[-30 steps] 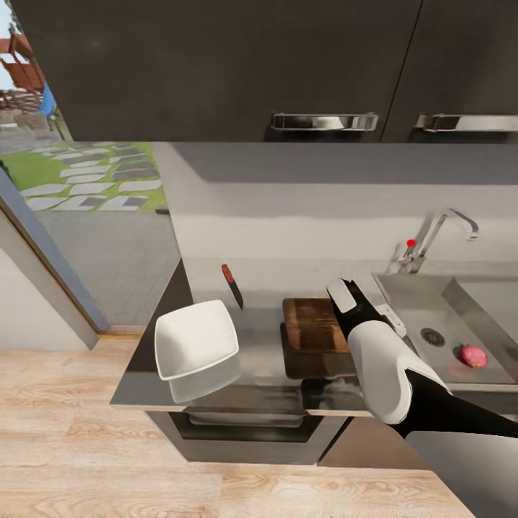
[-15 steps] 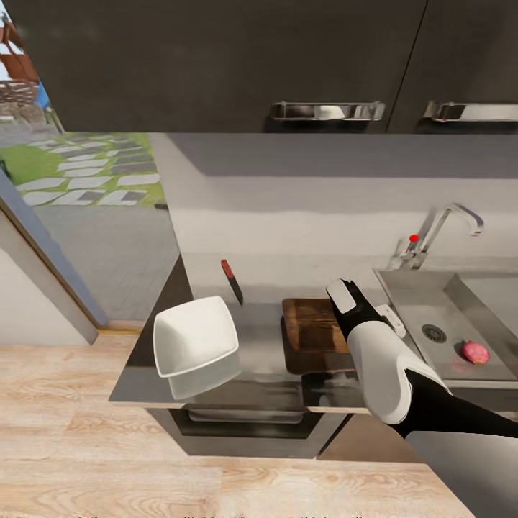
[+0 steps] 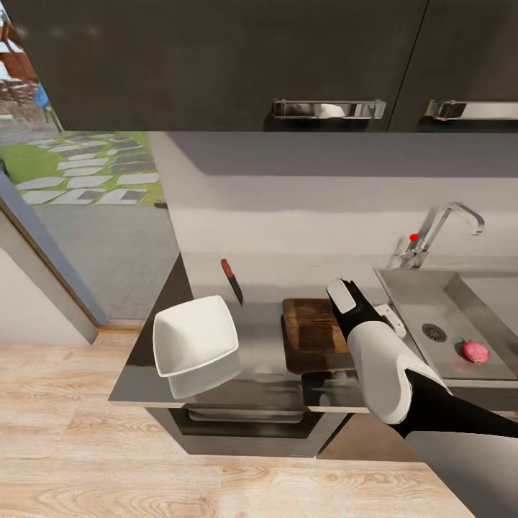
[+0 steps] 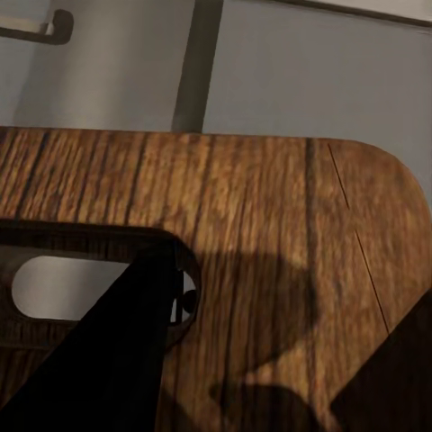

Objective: In the kitchen, take the Vidalia onion out of the sink, dice it on the chopping board with the paring knife, put the diced onion into the bowl on the countertop, then place both the paring knife and the chopping board into the sink.

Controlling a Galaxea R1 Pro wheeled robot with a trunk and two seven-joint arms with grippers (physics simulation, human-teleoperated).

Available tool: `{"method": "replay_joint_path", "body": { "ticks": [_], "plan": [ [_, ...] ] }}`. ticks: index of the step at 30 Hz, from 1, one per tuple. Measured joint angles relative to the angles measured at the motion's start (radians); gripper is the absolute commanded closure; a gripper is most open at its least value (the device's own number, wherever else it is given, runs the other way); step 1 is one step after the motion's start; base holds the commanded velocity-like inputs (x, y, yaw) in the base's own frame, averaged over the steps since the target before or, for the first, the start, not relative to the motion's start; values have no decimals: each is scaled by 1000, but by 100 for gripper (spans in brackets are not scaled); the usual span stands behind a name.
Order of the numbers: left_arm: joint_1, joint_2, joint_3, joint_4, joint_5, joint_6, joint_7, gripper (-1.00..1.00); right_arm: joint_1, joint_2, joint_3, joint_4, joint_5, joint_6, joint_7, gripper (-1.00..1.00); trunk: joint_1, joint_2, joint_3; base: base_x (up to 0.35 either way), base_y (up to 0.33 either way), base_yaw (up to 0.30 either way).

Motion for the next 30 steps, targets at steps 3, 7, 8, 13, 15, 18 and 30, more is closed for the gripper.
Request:
{"method": "replay_joint_path", "body": {
  "ticks": [3, 7, 8, 13, 15, 18, 30],
  "plan": [
    [0, 0, 0, 0, 0, 0, 0, -100, 0, 0, 0, 0, 0, 0, 0, 100, 0, 0, 0, 0, 0, 0],
    [0, 0, 0, 0, 0, 0, 0, -100, 0, 0, 0, 0, 0, 0, 0, 100, 0, 0, 0, 0, 0, 0],
    [0, 0, 0, 0, 0, 0, 0, -100, 0, 0, 0, 0, 0, 0, 0, 100, 0, 0, 0, 0, 0, 0],
    [0, 0, 0, 0, 0, 0, 0, -100, 0, 0, 0, 0, 0, -1, 1, -100, 0, 0, 0, 0, 0, 0],
    [0, 0, 0, 0, 0, 0, 0, -100, 0, 0, 0, 0, 0, -1, 0, -100, 0, 0, 0, 0, 0, 0],
    [0, 0, 0, 0, 0, 0, 0, -100, 0, 0, 0, 0, 0, -1, 0, -100, 0, 0, 0, 0, 0, 0],
    [0, 0, 0, 3, 0, 0, 0, -100, 0, 0, 0, -1, 0, -1, -1, -100, 0, 0, 0, 0, 0, 0]
  ]
}}
